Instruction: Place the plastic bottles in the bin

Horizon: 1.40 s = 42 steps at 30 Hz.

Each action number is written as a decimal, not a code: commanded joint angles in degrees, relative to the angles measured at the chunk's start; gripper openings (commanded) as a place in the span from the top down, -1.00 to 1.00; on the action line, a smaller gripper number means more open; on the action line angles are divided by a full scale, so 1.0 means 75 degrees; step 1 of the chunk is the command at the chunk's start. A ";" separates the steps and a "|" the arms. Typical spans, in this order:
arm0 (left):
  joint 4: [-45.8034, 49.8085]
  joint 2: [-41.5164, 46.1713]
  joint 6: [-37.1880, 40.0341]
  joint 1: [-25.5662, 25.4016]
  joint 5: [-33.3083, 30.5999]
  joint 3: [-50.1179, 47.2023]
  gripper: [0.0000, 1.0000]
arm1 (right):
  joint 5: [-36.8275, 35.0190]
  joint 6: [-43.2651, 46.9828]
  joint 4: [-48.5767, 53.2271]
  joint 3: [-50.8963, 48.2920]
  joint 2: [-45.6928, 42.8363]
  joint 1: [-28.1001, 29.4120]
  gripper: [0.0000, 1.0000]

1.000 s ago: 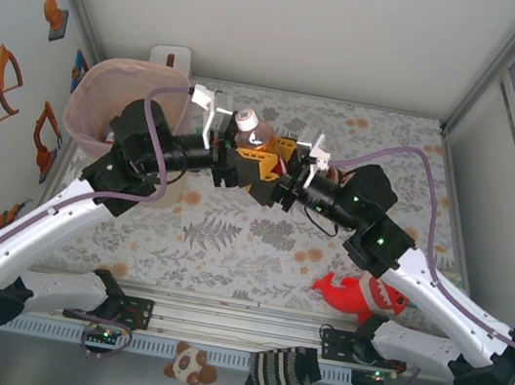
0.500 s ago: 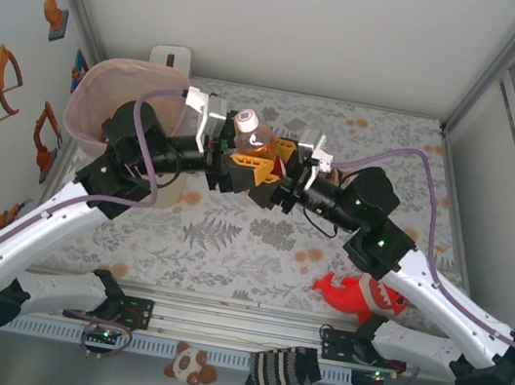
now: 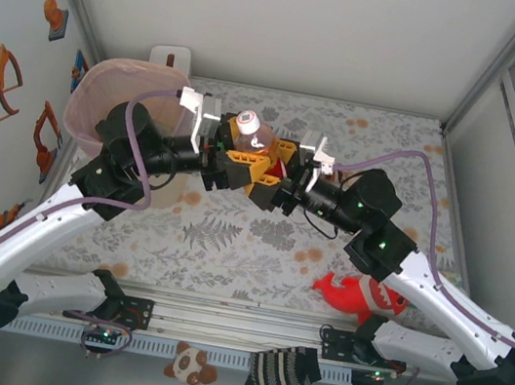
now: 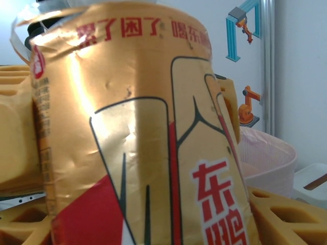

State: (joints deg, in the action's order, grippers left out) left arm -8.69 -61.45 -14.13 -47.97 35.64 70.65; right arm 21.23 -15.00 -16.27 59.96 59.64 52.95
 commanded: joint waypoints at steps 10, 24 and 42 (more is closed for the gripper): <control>-0.0009 0.0391 0.0278 -0.0029 -0.0120 -0.0076 -0.05 | -0.0194 -0.0016 0.0101 0.0013 -0.0208 0.0109 -0.42; 0.2604 0.0597 0.1485 -0.0001 -0.2443 0.1110 -0.04 | -0.0693 0.0040 0.1273 -0.0409 -0.1076 0.0165 -0.51; 0.7153 -0.0532 0.2278 0.2322 -0.6251 0.3537 0.00 | -0.1179 0.0316 0.1899 -0.0320 -0.1208 0.0171 -0.51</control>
State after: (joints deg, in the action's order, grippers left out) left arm 38.26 -64.38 1.10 -33.43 -6.83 95.00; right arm 13.39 -13.52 -2.07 56.93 50.46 53.82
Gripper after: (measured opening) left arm 0.544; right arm 0.757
